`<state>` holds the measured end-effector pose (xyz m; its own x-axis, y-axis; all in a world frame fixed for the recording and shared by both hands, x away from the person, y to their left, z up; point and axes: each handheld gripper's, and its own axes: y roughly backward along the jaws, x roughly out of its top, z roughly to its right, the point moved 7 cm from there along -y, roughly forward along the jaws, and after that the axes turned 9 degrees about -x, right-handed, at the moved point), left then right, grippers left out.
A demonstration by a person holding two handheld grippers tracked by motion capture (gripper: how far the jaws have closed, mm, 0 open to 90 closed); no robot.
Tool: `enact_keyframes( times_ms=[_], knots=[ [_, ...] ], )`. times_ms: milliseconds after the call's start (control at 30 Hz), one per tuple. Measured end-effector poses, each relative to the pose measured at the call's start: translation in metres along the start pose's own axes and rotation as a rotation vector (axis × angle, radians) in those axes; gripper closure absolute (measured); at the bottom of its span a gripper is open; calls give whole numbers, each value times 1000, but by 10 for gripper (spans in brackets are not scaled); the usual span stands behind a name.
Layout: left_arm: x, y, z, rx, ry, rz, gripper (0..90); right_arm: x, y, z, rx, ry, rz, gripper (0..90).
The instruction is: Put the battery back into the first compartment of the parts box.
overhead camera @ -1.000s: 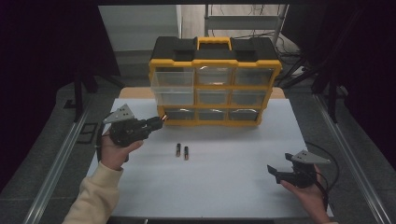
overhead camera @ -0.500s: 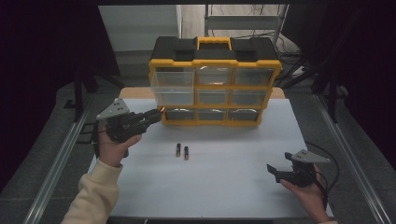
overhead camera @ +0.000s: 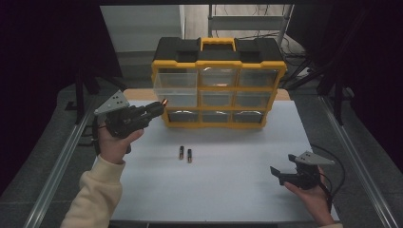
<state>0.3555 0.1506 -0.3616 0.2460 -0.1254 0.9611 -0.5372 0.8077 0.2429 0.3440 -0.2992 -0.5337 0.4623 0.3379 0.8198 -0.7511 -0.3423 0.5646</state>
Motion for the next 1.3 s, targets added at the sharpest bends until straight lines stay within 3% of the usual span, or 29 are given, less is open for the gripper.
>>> enact_keyframes(
  times_ms=[367, 533, 767, 1300],
  knots=[
    [23, -4, 1, 8, -16, 28, 775, 0, 0, 0, 0, -1, 0, 115],
    [36, -6, -3, 40, -17, 56, 775, 0, 0, 0, 0, 0, -1, 115],
    [52, -14, -9, 57, -33, 50, 775, 0, 0, 0, 0, -2, 0, 115],
    [63, -35, -34, 134, -5, 46, 774, 0, 0, 1, 0, -3, 2, 115]
  ],
)
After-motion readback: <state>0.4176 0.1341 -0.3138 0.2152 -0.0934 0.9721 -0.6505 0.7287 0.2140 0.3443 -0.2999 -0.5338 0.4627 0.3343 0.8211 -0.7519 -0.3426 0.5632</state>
